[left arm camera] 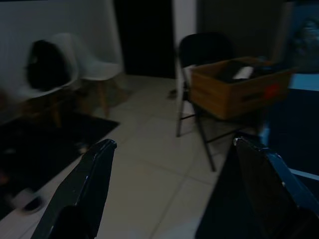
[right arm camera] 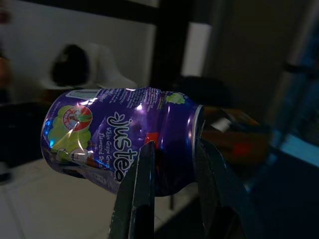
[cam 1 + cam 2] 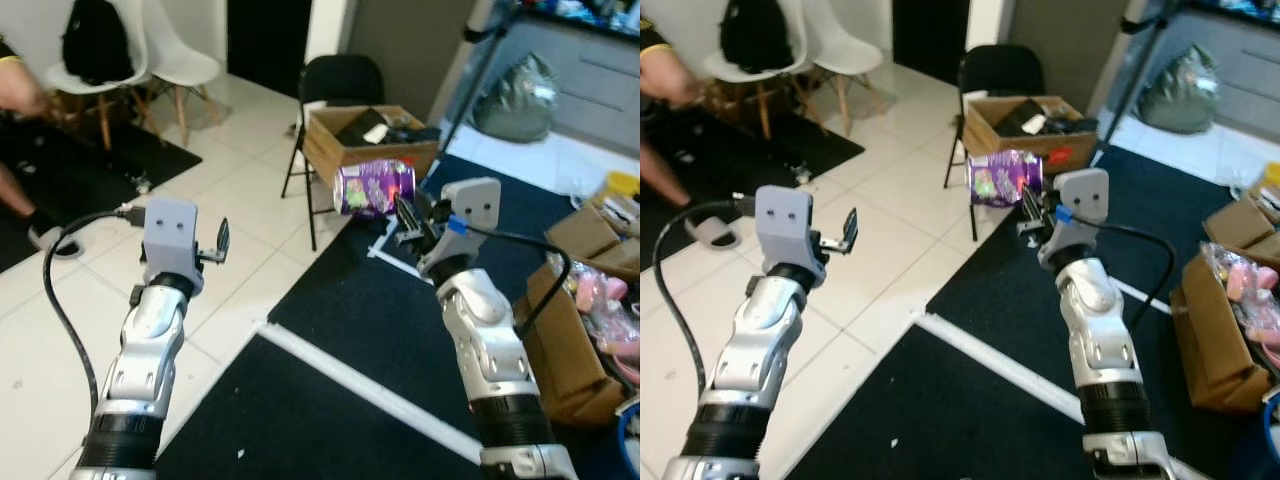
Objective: Picking trash to rubbish bin
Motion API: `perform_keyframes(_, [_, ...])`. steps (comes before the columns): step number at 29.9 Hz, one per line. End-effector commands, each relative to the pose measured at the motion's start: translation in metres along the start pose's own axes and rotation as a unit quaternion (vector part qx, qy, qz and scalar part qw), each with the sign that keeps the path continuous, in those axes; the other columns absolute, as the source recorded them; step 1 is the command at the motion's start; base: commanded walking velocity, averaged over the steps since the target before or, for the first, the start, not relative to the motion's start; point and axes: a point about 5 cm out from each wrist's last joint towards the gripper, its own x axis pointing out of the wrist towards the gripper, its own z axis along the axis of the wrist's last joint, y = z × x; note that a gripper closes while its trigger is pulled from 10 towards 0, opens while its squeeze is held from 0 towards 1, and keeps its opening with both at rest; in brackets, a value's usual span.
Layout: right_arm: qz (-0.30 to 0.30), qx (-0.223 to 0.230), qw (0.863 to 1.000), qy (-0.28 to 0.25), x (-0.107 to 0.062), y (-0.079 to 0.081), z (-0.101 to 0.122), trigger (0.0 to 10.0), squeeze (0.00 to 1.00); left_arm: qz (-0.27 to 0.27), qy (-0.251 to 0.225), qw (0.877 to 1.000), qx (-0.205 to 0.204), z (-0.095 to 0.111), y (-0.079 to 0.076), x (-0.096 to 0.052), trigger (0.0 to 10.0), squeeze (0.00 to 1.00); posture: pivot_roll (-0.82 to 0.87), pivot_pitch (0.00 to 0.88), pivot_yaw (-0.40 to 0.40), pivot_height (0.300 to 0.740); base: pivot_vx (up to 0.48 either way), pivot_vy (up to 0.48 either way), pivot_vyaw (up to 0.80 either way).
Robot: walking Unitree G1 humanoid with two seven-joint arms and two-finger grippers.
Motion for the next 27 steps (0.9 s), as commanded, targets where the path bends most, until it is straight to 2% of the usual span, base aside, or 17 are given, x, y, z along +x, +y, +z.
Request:
perform_keyframes(1, [-0.004, -0.004, 1.000, -0.001, -0.001, -0.004, 0.000, 10.0, 0.00, -0.014, 0.000, 1.000, -0.001, 0.000, -0.007, 0.002, 10.0, 0.00, -0.09, 0.031, -0.060, 0.740, 0.000, 0.000, -0.80])
perform_keyframes(8, [-0.003, -0.003, 1.000, 0.000, 0.000, -0.004, 0.000, 10.0, 0.00, -0.013, 0.000, 1.000, -0.002, 0.000, -0.006, 0.002, 10.0, 0.00, -0.08, 0.031, -0.066, 0.740, 0.000, 0.000, -0.80])
perform_keyframes(12, [-0.002, 0.000, 1.000, -0.003, 0.007, -0.003, 0.003, 10.0, 0.00, -0.014, 0.002, 1.000, 0.002, 0.000, -0.003, 0.007, 10.0, 0.00, -0.07, 0.092, -0.086, 0.740, 0.000, 0.000, -0.80])
perform_keyframes(14, [-0.002, 0.002, 1.000, -0.004, 0.007, 0.000, 0.002, 10.0, 0.00, -0.010, 0.003, 1.000, 0.005, -0.001, 0.000, 0.006, 10.0, 0.00, -0.06, 0.055, -0.072, 0.740, 0.000, 0.000, -0.80])
perform_keyframes(17, [0.000, 0.007, 1.000, -0.004, 0.007, 0.003, 0.001, 10.0, 0.00, -0.003, 0.004, 1.000, 0.007, -0.001, 0.003, 0.005, 10.0, 0.00, -0.06, 0.061, -0.073, 0.740, 0.000, 0.000, -0.80])
perform_keyframes(19, [0.003, 0.009, 1.000, -0.002, 0.005, 0.006, -0.002, 10.0, 0.00, 0.003, 0.010, 1.000, 0.010, -0.003, 0.007, 0.002, 10.0, 0.00, -0.04, 0.067, -0.064, 0.740, 0.000, 0.000, -0.80])
perform_keyframes(27, [-0.003, 0.015, 1.000, 0.020, -0.005, 0.004, -0.015, 10.0, 0.00, 0.016, 0.026, 0.999, 0.015, -0.010, 0.014, -0.008, 10.0, 0.00, -0.02, 0.091, -0.093, 0.740, 0.000, 0.000, -0.80])
